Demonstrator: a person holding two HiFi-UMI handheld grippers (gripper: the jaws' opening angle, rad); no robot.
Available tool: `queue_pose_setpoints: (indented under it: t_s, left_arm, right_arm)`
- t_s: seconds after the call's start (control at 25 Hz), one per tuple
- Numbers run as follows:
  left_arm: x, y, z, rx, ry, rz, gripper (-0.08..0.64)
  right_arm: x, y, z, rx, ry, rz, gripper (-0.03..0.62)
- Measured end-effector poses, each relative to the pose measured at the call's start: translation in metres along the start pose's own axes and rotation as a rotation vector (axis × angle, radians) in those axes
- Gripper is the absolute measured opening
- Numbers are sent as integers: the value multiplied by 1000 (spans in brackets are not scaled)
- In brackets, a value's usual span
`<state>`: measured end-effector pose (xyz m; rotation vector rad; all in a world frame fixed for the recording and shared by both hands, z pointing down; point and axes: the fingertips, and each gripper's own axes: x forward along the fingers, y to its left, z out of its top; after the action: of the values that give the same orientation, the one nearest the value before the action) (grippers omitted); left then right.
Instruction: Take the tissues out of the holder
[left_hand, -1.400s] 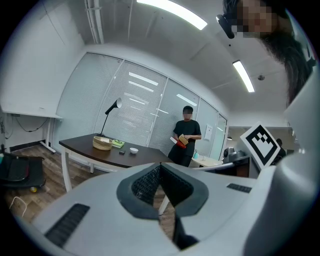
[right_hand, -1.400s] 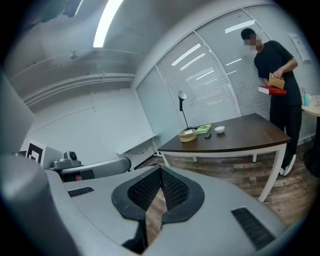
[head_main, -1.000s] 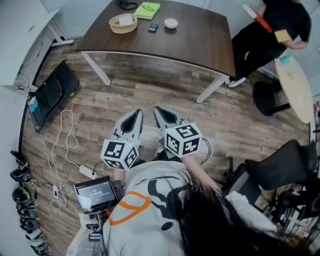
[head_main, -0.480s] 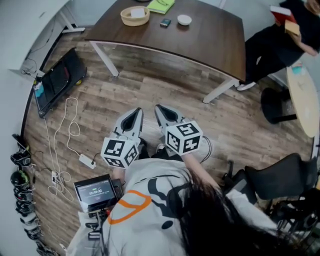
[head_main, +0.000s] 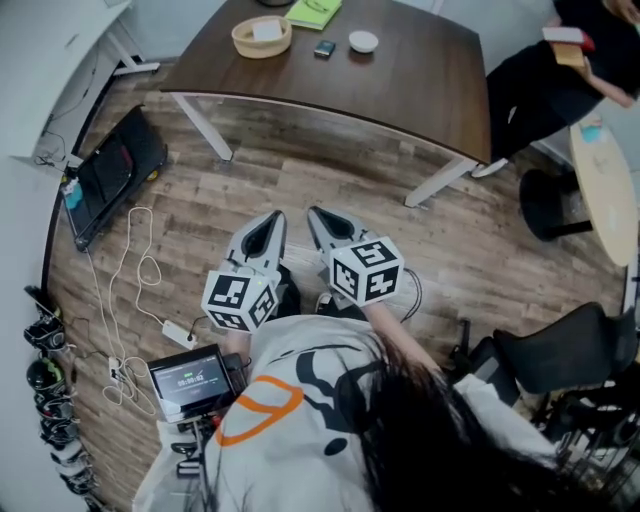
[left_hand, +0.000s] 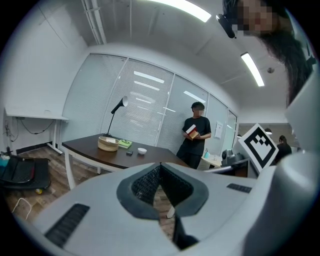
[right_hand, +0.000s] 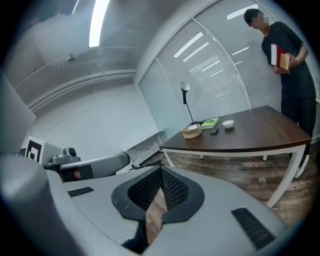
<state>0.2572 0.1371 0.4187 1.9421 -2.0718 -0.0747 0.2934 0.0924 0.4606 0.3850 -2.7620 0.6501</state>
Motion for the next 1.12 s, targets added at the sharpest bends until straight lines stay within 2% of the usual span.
queue_pose_setpoints:
  t_s: [0.16,0.4,0.72,1.12]
  left_arm:
    - [31,32,24,4,3,-37,-2]
    - [52,75,48,5,0,-56,-2]
    - [65,129,64,-10,13,-97,-2]
    - [67,214,83,-26,13,-108,-2]
  right_arm:
    - [38,-13,23,9,7,-34,11]
    - [81,-10,51,12,-11,-54,11]
    - [132,-2,63,29,0,-101,11]
    - [206,16,76,42,6,-147,11]
